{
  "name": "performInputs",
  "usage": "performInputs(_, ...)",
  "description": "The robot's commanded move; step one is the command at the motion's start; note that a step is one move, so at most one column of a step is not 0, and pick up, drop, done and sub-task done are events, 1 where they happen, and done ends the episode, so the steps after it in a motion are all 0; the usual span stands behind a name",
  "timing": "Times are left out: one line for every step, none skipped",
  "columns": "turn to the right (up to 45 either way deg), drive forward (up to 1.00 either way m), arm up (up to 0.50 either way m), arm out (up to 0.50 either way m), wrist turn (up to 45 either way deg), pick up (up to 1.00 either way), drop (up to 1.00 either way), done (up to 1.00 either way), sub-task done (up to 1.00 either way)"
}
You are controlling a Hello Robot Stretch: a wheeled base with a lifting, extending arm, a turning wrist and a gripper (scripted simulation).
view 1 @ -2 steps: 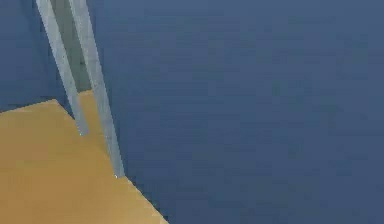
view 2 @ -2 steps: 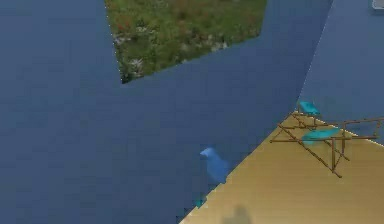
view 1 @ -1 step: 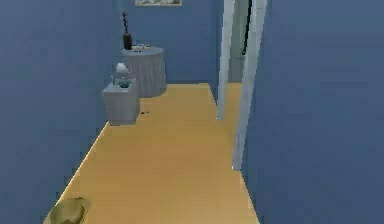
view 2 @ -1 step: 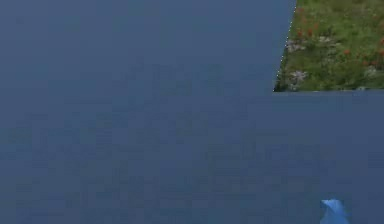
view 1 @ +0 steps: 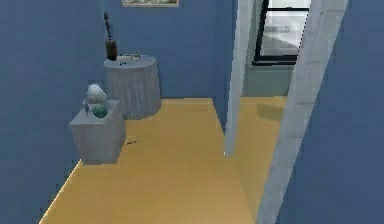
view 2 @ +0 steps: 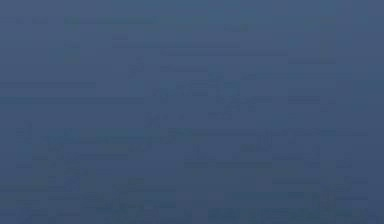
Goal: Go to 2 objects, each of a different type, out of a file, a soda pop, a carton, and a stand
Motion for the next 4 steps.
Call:
performInputs(-21.0, 0.0, 0.0, 0.0, 0.0, 0.0, 0.0, 0.0, 0.0)
performInputs(0.0, 0.95, 0.0, 0.0, 0.0, 0.0, 0.0, 0.0, 0.0)
performInputs(-12.0, 0.0, 0.0, 0.0, 0.0, 0.0, 0.0, 0.0, 0.0)
performInputs(0.0, 0.0, 0.0, 0.0, 0.0, 0.0, 0.0, 0.0, 1.0)
